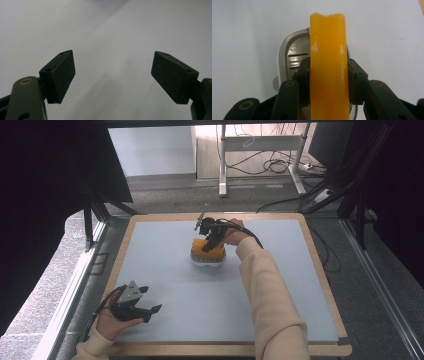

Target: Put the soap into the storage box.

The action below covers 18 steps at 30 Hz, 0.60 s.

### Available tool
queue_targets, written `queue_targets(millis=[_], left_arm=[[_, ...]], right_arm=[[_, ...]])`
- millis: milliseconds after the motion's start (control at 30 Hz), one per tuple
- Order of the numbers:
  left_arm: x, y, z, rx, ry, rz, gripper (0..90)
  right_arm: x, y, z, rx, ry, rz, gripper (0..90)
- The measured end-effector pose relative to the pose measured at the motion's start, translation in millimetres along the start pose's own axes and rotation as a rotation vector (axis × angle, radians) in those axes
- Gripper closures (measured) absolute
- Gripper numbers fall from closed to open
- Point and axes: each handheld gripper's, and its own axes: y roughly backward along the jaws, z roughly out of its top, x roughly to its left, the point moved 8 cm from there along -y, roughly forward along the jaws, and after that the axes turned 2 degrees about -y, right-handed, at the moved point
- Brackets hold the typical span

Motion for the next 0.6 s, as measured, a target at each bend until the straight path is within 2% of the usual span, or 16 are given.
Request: queue_targets(millis=[67, 133, 167, 200, 233, 267, 300, 333, 367, 400, 433, 600], left_arm=[[-0.4, -0.1, -0.1, 0.002, 0.001, -0.001, 19.4], [-0.4, -0.5, -0.3, 0.004, -0.001, -0.002, 19.3], [-0.4, -0.5, -0.3, 0.004, -0.001, -0.002, 19.3], [-0.7, -0.6, -0.2, 0.004, -0.002, -0.003, 19.3], [-0.7, -0.5, -0.2, 0.004, -0.002, -0.004, 19.3], [-0.7, -0.5, -0.2, 0.004, -0.002, -0.004, 19.3], [-0.8, -0.5, -0.3, 0.005, -0.001, -0.003, 19.3], [-0.8, -0.4, -0.3, 0.005, -0.001, -0.004, 19.3], [-0.8, -0.5, -0.4, 0.005, -0.001, -0.004, 19.3], [-0.9, -0.8, -0.6, 0.006, -0.002, -0.004, 19.3], [-0.9, -1.3, -1.3, 0.012, -0.006, -0.004, 19.3], [-0.6, -1.7, -1.5, 0.013, -0.005, -0.004, 19.3]], right_arm=[[-0.6, 1.2, 2.3, -0.025, -0.011, -0.009, 57.5], [-1.6, 4.0, 4.7, -0.048, -0.030, -0.027, 45.7], [-1.6, 4.0, 4.7, -0.048, -0.030, -0.027, 45.7], [-2.8, 5.1, 5.5, -0.058, -0.029, -0.067, 37.1], [-3.5, 5.5, 5.8, -0.060, -0.039, -0.090, 34.4], [-3.5, 5.5, 5.8, -0.060, -0.039, -0.090, 34.4], [-6.6, 7.4, 7.6, -0.092, -0.065, -0.123, 28.9], [-6.6, 7.4, 7.6, -0.092, -0.065, -0.123, 28.9], [-9.2, 10.6, 9.9, -0.132, -0.094, -0.153, 24.8], [-9.2, 10.6, 9.9, -0.132, -0.094, -0.153, 24.8], [-10.5, 13.4, 11.6, -0.165, -0.121, -0.177, 21.6], [-10.0, 18.4, 11.1, -0.197, -0.147, -0.212, 18.5]])
